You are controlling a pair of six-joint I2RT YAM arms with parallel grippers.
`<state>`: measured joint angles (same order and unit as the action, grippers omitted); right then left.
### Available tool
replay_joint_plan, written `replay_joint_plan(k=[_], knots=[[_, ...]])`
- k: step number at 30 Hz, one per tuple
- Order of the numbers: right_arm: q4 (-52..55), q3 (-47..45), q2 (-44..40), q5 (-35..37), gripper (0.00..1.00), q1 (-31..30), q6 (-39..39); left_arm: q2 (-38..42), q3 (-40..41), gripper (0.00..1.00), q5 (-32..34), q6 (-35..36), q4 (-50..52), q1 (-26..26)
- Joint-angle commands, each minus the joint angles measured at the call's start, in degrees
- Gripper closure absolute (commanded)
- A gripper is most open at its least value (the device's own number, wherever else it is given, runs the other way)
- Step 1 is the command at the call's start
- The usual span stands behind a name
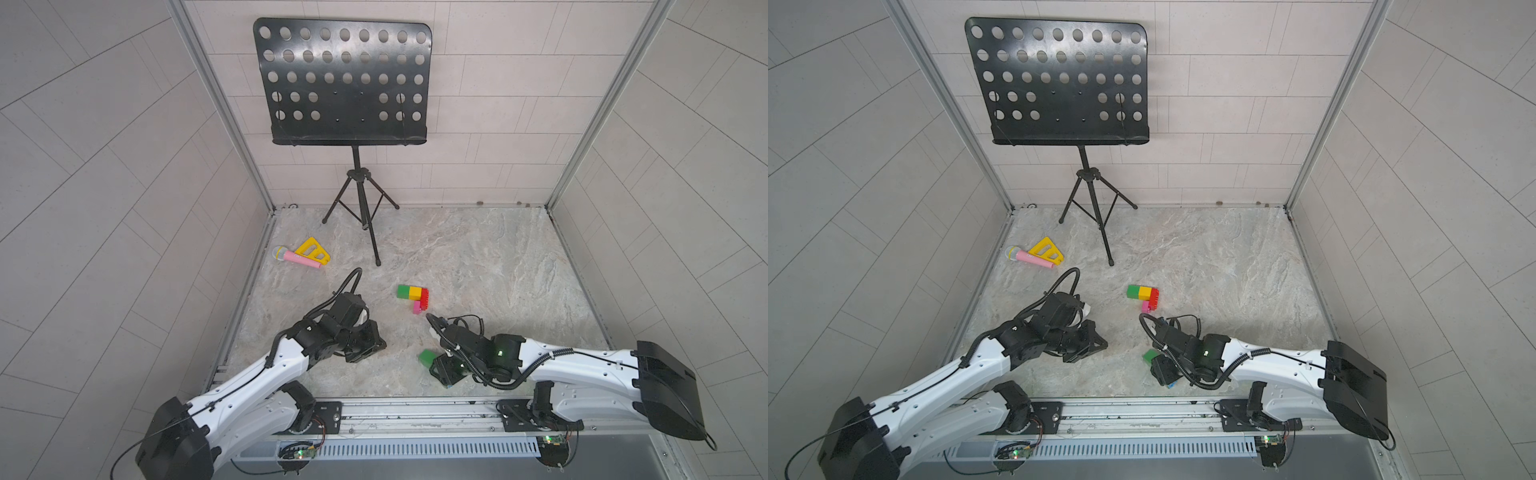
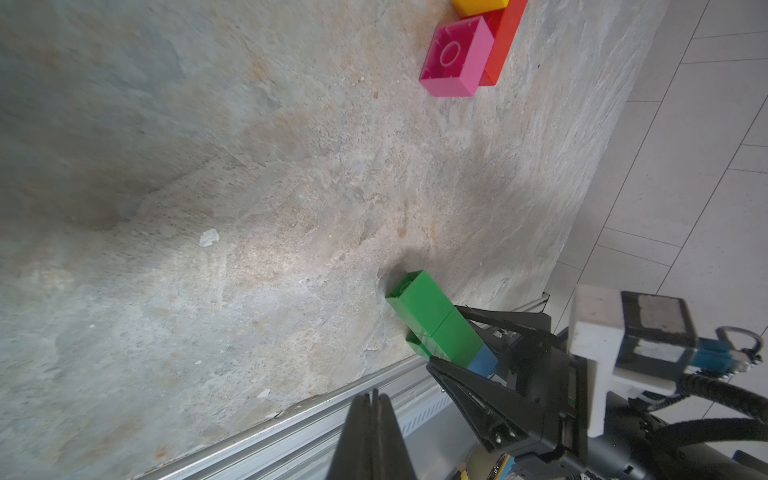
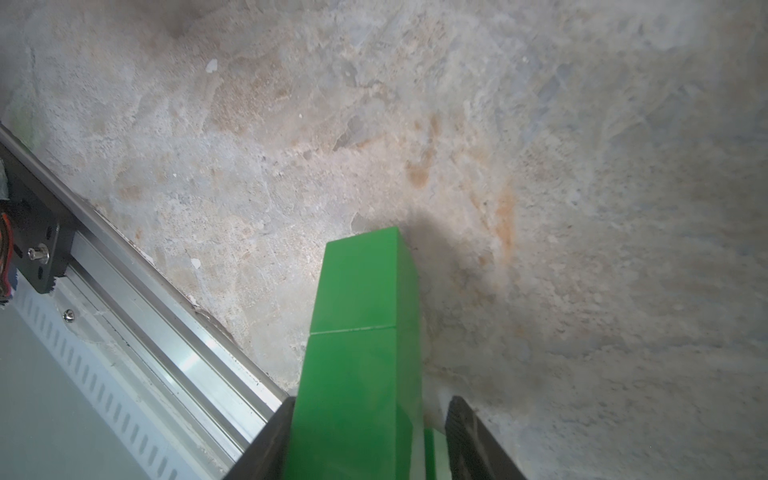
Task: Assemble the letter r with lego
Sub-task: Adjust the lego brick at the center of the board.
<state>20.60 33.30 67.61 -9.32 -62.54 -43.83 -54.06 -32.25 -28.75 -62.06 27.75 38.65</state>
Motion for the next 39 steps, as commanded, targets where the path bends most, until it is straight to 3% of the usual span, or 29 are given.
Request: replay_joint_plan(k=[1, 13, 20, 27, 36, 39], knots=[[-1.26, 0.16, 0.0, 0.2, 0.46, 0.56, -0.75, 0.16, 0.62, 1.0, 0.01, 0.34, -0.19, -0.02], [-4.14, -0.95, -1.79, -3.73, 0.68, 4.21, -1.38, -0.08, 0.69, 1.0, -0.12, 0.54, -0.23, -0.05], [-8.57, -2.64, -2.81, -12.05, 0.71, 10.5, -1.97, -0.25, 0.55, 1.0, -0.16, 0.63, -0.34, -0.03], [-18.59, -3.06, 4.95, -25.02, 0.72, 17.63, -3.75, 0.57, -1.56, 1.0, -0.28, 2.1, 3.24, -0.07], [-34.74, -1.66, 17.58, -33.54, 0.72, 20.34, -9.27, 2.27, -8.48, 1.0, 3.24, 9.2, 14.95, -0.07], [-39.12, -0.71, 22.07, -35.3, 0.67, 21.01, -11.02, 2.1, -11.41, 1.0, 4.61, 12.27, 19.33, -0.13]])
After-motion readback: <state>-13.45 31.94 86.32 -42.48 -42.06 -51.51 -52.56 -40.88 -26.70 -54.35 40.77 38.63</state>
